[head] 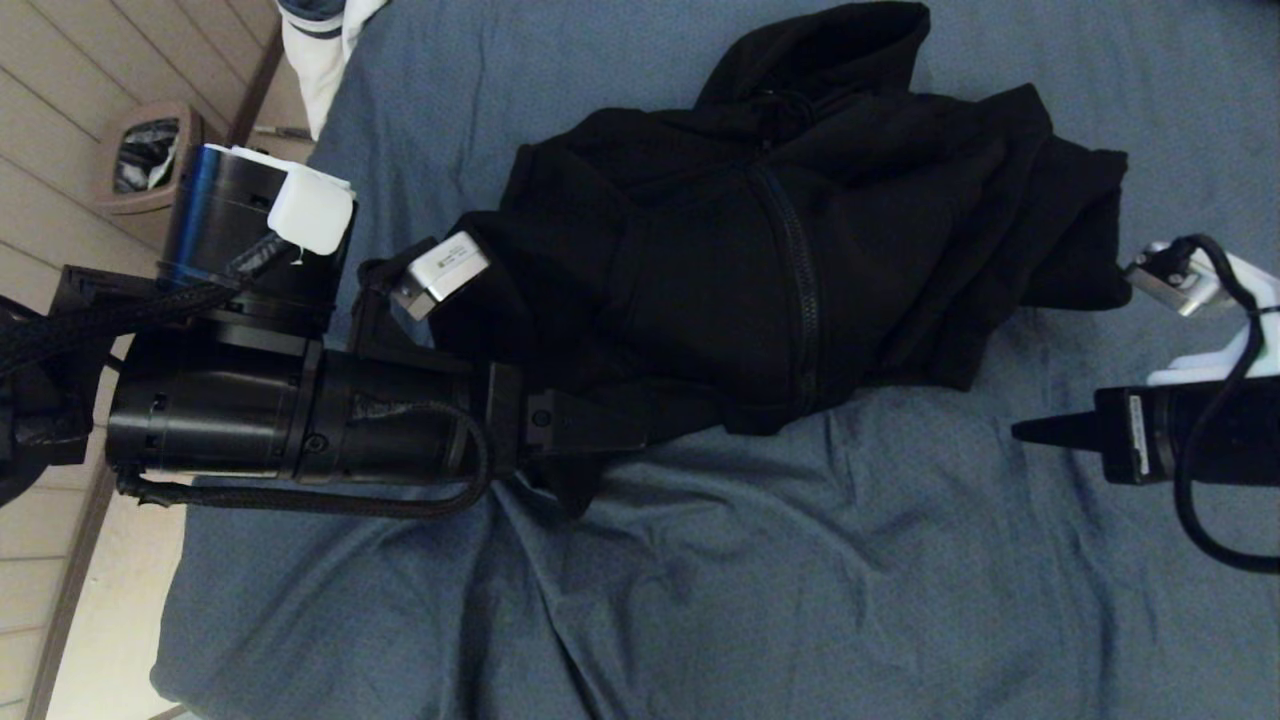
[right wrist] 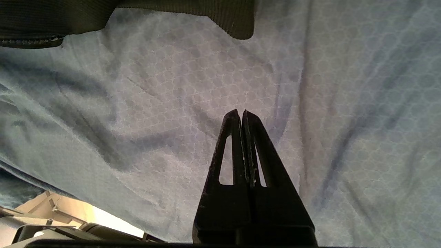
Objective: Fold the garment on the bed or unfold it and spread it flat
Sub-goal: Fold the black sweatshirt
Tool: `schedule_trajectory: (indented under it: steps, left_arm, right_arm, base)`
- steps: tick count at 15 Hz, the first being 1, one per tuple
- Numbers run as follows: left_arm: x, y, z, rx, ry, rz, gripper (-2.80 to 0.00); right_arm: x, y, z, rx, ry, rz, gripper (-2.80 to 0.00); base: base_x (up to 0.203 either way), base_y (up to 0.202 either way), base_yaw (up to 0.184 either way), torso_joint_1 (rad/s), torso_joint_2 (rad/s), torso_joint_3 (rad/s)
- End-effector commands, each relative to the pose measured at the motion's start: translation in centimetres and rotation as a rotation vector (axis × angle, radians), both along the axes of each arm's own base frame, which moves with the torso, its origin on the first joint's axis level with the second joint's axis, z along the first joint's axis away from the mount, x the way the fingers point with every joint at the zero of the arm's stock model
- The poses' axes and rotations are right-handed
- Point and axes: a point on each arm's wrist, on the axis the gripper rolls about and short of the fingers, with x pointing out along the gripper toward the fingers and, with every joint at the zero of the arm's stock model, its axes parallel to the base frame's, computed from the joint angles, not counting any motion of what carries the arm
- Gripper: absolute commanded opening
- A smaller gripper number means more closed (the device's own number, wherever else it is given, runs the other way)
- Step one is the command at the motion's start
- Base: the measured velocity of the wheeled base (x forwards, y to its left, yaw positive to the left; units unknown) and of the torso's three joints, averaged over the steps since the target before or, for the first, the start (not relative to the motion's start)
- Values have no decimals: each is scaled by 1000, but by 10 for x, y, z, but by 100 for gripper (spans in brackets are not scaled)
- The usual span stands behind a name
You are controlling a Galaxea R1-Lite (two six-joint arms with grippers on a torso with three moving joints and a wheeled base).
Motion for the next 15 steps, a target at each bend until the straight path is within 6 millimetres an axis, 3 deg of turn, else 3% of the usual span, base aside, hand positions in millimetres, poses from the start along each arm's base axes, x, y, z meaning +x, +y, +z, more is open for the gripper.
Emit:
schedule_trajectory:
  steps: [1,5,6,15]
  left_arm:
    - [-2,1,-4,23,2,31,0]
    - [-6,6,-5,37,-8,58,0]
    - [-6,6,-4,36,-12,58,-280]
    - [4,-1,-10,65,-25,110,-280]
  right_arm:
    - [0,0,-1,3,4,1,-280]
    - [-1,0,0,12,4,12,-280]
    - [-1,0,0,12,3,9,-280]
    - [0,-2,-1,21,-23,10,-280]
  base:
    - [0,0,0,0,0,0]
    - [0,0,0,0,0,0]
    - [0,0,0,0,0,0]
    - [0,0,0,0,0,0]
